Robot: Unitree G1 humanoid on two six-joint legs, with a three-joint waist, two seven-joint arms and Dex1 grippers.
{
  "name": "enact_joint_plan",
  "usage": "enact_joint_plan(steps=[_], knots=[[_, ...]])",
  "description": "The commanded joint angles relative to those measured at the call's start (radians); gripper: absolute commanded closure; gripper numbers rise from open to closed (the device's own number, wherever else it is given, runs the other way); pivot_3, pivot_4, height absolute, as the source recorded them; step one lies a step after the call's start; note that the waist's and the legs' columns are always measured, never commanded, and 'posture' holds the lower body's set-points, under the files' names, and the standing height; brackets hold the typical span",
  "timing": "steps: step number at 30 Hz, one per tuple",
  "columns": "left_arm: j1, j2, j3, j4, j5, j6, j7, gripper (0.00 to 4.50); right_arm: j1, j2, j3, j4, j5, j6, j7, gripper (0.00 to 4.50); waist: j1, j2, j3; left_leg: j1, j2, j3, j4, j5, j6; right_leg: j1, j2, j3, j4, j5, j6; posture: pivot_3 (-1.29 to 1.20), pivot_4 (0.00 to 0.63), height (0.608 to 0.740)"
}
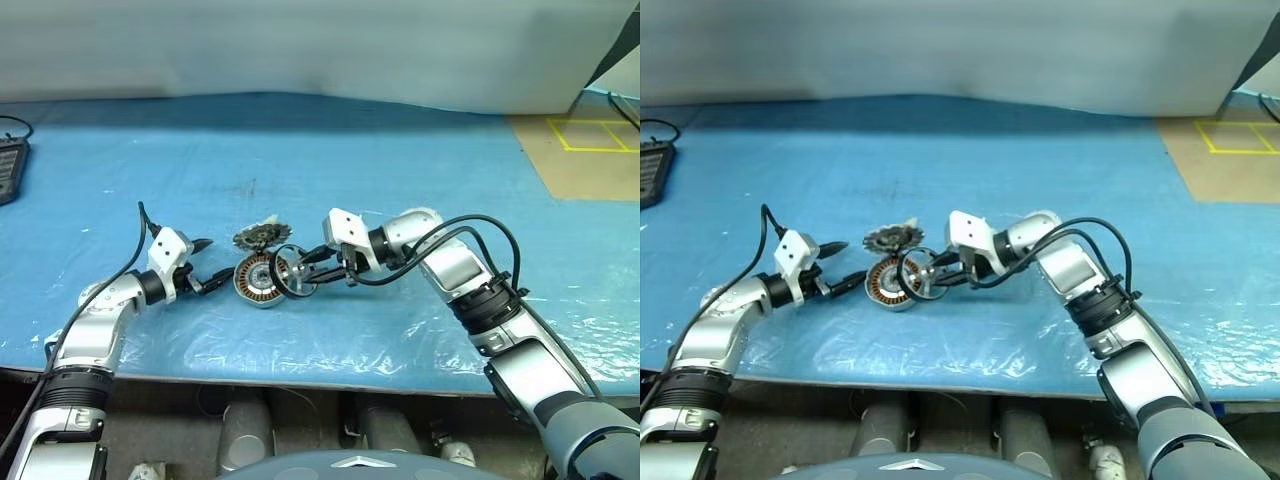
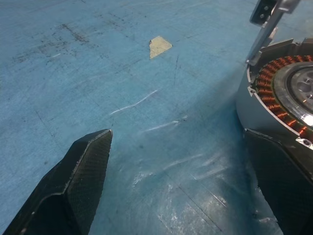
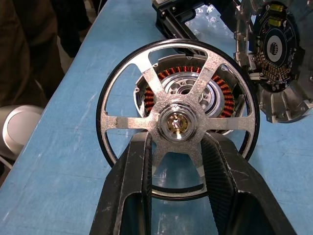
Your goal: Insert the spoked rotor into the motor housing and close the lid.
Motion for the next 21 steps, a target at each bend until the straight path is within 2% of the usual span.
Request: enact_joint_plan(steps=[1, 11, 21], knots=[[-0.006, 0.001, 0.013, -0.031, -0.005, -0.013, 0.006, 0.0, -0.041, 0.021, -0.005, -0.004, -0.005, -0.019, -0.007, 3.38, -0.001, 0.0, 0.0, 0.0, 0.0, 0.0, 0.0, 0.0, 0.0, 0.0, 0.0, 0.0, 0.0, 0.0, 0.0, 0.0, 0.15, 0.74], [0.008, 0.002, 0.02, -0.064, -0.011, 0.004, 0.024, 0.0, -0.113, 0.164, 0.022, 0.172, -0.078, -0.073, -0.098, 3.38, -0.001, 0.0, 0.0, 0.0, 0.0, 0.0, 0.0, 0.001, -0.002, 0.0, 0.0, 0.0, 0.0, 0.0, 0.0, 0.0, 0.15, 0.74], [0.021, 0.01, 0.027, -0.077, -0.014, 0.01, 0.036, 0.0, -0.12, 0.182, 0.032, 0.221, -0.113, -0.1, -0.088, 3.38, -0.002, 0.0, 0.0, 0.001, 0.0, 0.0, 0.0, 0.002, -0.003, 0.0, 0.0, 0.0, 0.001, 0.0, 0.0, 0.0, 0.15, 0.74]])
